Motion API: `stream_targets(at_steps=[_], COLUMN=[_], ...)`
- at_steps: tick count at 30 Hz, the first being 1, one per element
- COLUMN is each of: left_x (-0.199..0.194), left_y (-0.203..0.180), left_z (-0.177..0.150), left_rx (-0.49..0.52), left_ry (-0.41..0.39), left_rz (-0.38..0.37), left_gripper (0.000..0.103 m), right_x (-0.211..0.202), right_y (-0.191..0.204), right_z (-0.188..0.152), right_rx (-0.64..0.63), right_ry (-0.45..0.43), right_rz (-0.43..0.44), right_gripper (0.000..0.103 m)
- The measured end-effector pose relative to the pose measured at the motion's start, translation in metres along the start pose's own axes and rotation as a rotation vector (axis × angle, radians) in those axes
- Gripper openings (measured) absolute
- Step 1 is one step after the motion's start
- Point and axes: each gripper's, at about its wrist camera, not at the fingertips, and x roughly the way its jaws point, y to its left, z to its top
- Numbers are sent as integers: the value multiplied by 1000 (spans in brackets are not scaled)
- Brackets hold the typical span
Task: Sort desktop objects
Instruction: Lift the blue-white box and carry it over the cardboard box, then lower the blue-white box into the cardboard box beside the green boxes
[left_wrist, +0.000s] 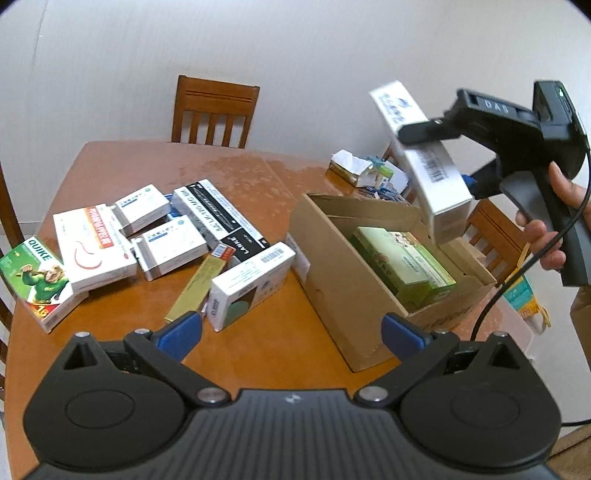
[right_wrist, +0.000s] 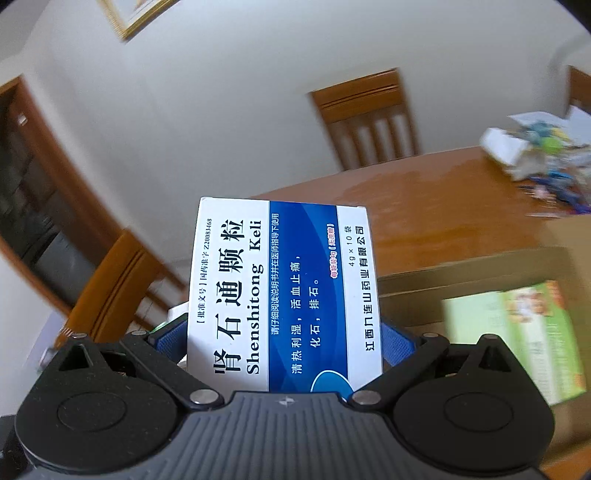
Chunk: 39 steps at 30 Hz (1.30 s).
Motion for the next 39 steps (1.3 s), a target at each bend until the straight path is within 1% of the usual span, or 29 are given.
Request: stream_targets(at_steps=[4, 6, 12, 18, 24, 26, 30, 33, 39], left_x=[4, 6, 13, 22, 29, 31, 34, 35, 38], left_y=[-10, -14, -24, -36, -45, -45, -43, -41, -37], left_z=[0, 1, 3, 11, 12, 11, 9, 8, 8], left_rx=[22, 29, 52, 86, 122, 125, 115, 110, 100], left_ry=[8, 10, 20, 14, 21, 27, 40, 43, 54], left_rz=[3, 6, 6, -6, 3, 2, 7, 10, 15], left_gripper=[103, 103, 103, 103, 103, 103, 103, 103, 103], right_x=[-10, -6, -1, 9, 20, 27, 44, 56, 78], right_y=[-33, -44, -64, -65, -61, -61, -55, -51, -40], right_z=[1, -1, -12, -18, -25, -27, -31, -31, -29], right_rx=[48, 69, 93, 93, 85, 82, 47, 37, -8], right_ry=[-16, -15, 3, 48, 105, 133, 192, 225, 257], right_rz=[-54, -72, -76, -72, -82, -94, -148, -155, -216], right_gripper=[102, 102, 102, 102, 102, 102, 102, 102, 102])
